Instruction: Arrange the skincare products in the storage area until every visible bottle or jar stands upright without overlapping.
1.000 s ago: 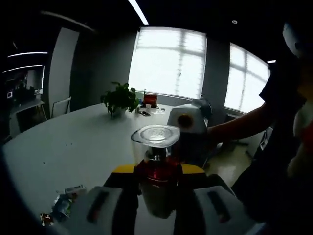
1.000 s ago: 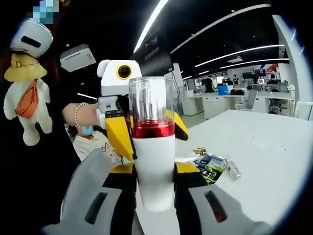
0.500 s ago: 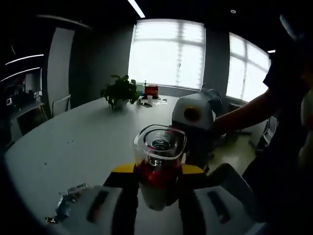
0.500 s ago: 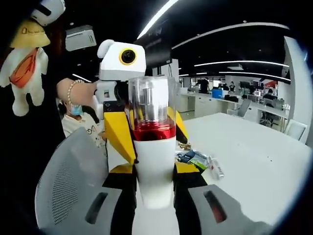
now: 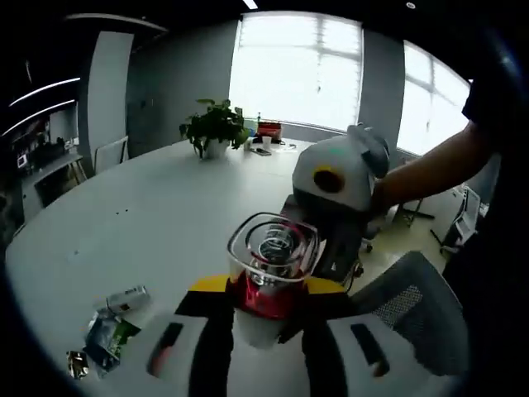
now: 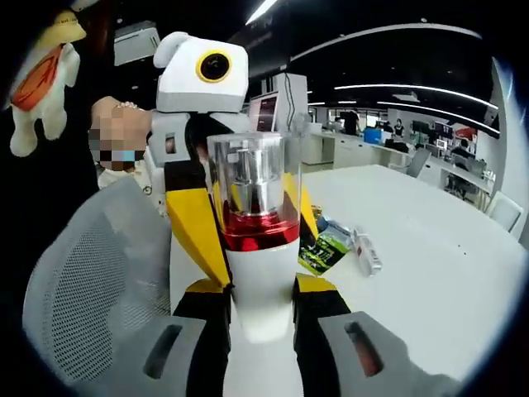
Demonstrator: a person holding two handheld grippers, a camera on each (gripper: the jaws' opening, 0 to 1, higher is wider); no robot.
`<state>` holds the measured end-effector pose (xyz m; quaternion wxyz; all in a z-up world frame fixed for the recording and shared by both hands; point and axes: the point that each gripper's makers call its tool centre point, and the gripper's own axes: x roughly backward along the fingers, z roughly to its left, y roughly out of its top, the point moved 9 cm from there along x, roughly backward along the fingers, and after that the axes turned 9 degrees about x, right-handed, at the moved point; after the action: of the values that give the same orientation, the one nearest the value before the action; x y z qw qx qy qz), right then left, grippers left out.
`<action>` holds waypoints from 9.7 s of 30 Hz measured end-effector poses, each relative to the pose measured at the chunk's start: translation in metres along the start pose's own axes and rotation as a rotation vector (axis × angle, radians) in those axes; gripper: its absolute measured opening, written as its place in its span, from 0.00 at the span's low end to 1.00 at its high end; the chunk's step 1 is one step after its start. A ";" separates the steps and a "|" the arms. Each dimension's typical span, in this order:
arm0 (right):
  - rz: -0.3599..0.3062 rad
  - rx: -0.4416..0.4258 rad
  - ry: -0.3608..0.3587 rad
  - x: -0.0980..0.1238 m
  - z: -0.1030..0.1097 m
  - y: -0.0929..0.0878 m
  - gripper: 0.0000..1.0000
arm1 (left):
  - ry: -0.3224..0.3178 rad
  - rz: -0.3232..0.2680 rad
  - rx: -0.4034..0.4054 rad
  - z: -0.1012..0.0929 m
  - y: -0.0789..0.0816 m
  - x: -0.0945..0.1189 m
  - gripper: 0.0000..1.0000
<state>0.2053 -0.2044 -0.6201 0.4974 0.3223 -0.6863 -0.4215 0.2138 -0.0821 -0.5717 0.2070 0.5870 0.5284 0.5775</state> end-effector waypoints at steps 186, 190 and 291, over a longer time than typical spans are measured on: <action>0.073 -0.389 -0.372 0.010 0.062 0.005 0.99 | 0.579 -0.020 0.469 0.042 -0.153 0.192 0.99; 0.072 -0.389 -0.371 0.010 0.061 0.005 0.98 | 0.581 -0.007 0.452 0.047 -0.149 0.189 0.98; 0.074 -0.436 -0.383 0.009 0.058 -0.003 0.90 | 0.653 0.548 0.534 0.193 -0.127 0.121 0.32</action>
<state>0.1473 -0.1987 -0.6282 0.4315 0.0971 -0.6721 -0.5938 0.3111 0.1381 -0.6720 -0.2855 0.5253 0.5214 0.6089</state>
